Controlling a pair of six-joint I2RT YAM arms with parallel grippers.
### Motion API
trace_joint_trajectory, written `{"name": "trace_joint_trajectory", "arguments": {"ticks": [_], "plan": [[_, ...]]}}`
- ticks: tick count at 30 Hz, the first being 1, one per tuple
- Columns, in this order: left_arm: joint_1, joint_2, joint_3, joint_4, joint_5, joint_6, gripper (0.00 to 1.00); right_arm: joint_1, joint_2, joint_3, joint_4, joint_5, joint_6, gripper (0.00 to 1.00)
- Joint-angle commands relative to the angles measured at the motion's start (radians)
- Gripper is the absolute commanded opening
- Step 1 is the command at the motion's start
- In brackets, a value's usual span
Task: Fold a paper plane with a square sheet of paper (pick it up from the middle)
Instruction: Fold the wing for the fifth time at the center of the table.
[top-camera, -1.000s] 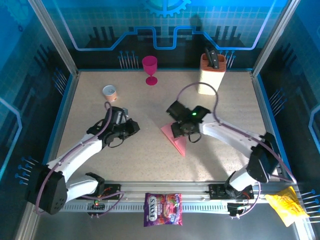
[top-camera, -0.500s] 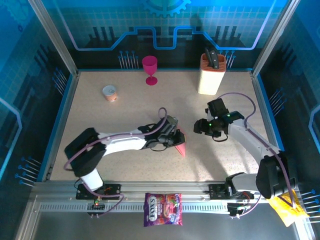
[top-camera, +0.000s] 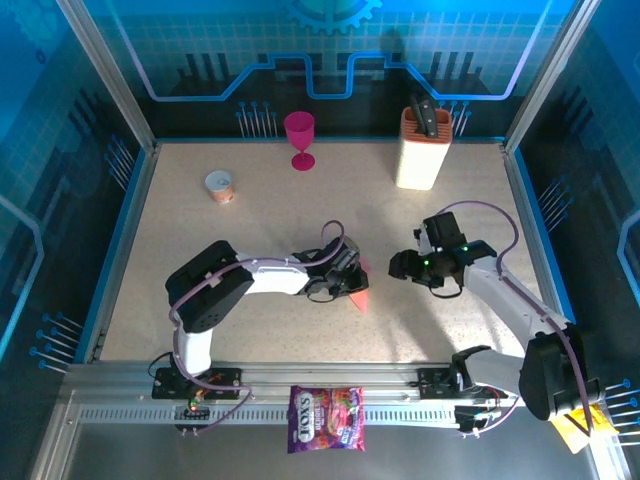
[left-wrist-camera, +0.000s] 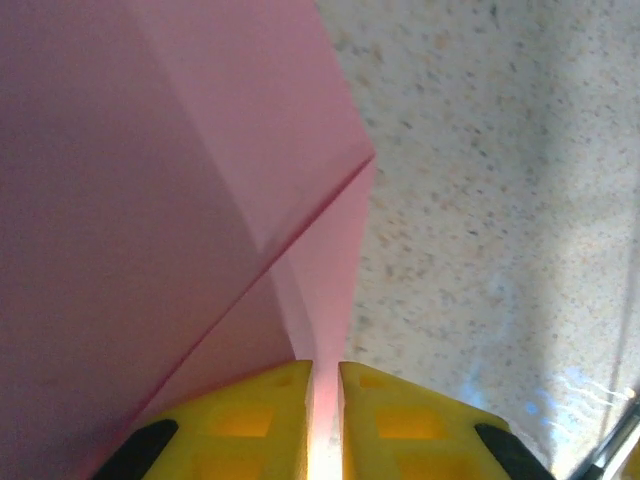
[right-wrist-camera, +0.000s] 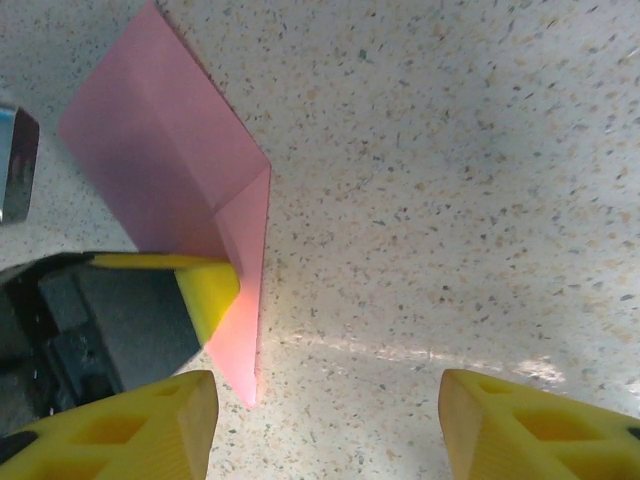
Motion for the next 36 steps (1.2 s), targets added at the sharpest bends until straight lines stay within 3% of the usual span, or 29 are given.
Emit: {"name": "trace_joint_trajectory", "arguments": {"ticks": [1, 8, 12, 16, 19, 24, 28, 36], "plan": [[0.04, 0.002, -0.016, -0.012, 0.062, 0.109, 0.16, 0.025, -0.021, -0.026, 0.04, -0.053, 0.04, 0.6], [0.109, -0.046, -0.013, -0.138, 0.155, 0.428, 0.13, 0.133, 0.014, -0.056, 0.151, -0.048, 0.126, 0.59], [0.117, -0.05, 0.022, -0.279, 0.252, 0.654, 0.12, 0.163, 0.075, -0.052, 0.235, -0.064, 0.165, 0.56], [0.135, -0.06, 0.027, -0.393, 0.361, 0.787, 0.11, 0.173, 0.117, -0.037, 0.272, -0.053, 0.189, 0.54], [0.184, -0.12, -0.033, -0.317, 0.425, 0.737, 0.12, 0.179, 0.122, -0.039, 0.301, -0.042, 0.211, 0.53], [0.26, -0.261, -0.176, 0.013, 0.438, 0.401, 0.17, 0.202, 0.118, -0.067, 0.342, -0.016, 0.245, 0.53], [0.257, -0.338, -0.264, 0.228, 0.394, 0.165, 0.18, 0.216, 0.116, -0.096, 0.369, 0.024, 0.281, 0.54], [0.137, -0.379, -0.284, 0.149, 0.252, 0.155, 0.17, 0.182, 0.158, -0.107, 0.398, 0.02, 0.277, 0.51]]}}
